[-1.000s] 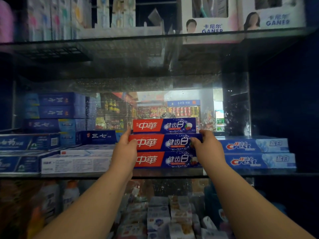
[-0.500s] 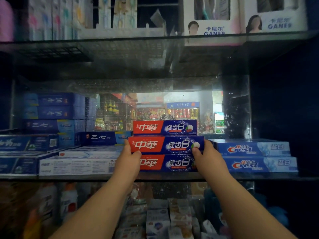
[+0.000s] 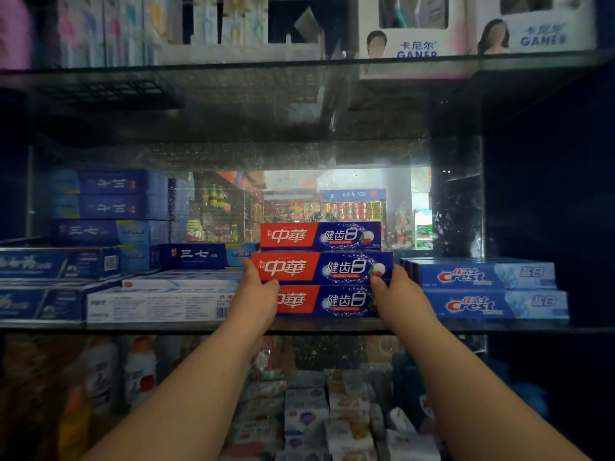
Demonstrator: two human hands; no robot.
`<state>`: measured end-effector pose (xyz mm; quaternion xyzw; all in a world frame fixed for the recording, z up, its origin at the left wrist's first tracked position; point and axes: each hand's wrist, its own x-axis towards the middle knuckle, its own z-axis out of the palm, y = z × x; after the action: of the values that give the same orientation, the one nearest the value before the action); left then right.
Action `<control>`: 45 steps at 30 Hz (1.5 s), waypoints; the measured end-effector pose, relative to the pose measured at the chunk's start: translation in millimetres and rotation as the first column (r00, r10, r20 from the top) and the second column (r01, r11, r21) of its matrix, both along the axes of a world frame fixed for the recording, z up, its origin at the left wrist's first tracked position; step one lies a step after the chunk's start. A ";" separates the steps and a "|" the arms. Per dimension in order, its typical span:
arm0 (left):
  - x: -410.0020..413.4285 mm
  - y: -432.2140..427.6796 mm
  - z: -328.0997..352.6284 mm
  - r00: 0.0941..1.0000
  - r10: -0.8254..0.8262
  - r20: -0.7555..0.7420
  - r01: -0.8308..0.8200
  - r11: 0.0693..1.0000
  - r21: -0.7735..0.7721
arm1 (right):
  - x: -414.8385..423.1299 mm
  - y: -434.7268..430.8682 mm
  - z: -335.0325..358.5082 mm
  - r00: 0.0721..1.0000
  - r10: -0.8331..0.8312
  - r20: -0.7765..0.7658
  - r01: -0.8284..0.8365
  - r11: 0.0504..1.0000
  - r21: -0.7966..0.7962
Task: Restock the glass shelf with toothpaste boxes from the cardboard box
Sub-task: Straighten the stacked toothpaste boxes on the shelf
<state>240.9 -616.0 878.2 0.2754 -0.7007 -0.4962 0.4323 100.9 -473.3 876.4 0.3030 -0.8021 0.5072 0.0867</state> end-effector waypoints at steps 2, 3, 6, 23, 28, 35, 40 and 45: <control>-0.4 0.4 -0.1 1.000 -0.004 -0.003 0.004 1.000 0.005 | 0.5 -0.1 -0.9 1.000 -0.005 -0.008 0.005 1.000 0.005; -0.5 0.6 0.3 1.000 0.002 0.000 -0.002 1.000 0.006 | 0.5 0.1 -0.9 1.000 -0.008 -0.012 0.008 1.000 0.006; -1.0 -1.0 0.6 1.000 0.025 0.017 -0.025 1.000 0.006 | -0.4 -0.2 -1.7 1.000 -0.010 -0.021 0.010 1.000 0.005; -8.3 -14.7 0.3 1.000 0.015 0.003 -0.015 0.992 0.123 | -1.7 2.6 -3.9 0.998 0.003 -0.063 -0.001 1.000 0.025; -8.7 -18.3 -1.6 1.000 -0.003 0.007 0.003 0.994 0.106 | -2.7 2.9 -3.0 0.999 0.004 -0.047 -0.003 1.000 0.028; -9.9 -18.3 -2.6 0.996 0.034 0.079 -0.037 0.998 0.045 | -4.8 1.4 -4.0 0.999 -0.016 -0.039 0.016 1.000 -0.006; -11.2 -20.8 -5.0 0.996 0.042 0.082 -0.044 0.999 0.029 | -4.3 2.1 -3.9 1.000 -0.008 -0.024 0.008 1.000 -0.004; -8.1 -11.5 -3.1 0.993 0.080 0.092 -0.074 0.995 -0.063 | -2.8 3.1 -4.3 1.000 0.001 -0.006 -0.001 1.000 -0.029</control>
<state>232.8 -627.5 875.1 0.3123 -0.7236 -0.4445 0.4258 98.0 -470.2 872.1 0.3038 -0.7942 0.5180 0.0933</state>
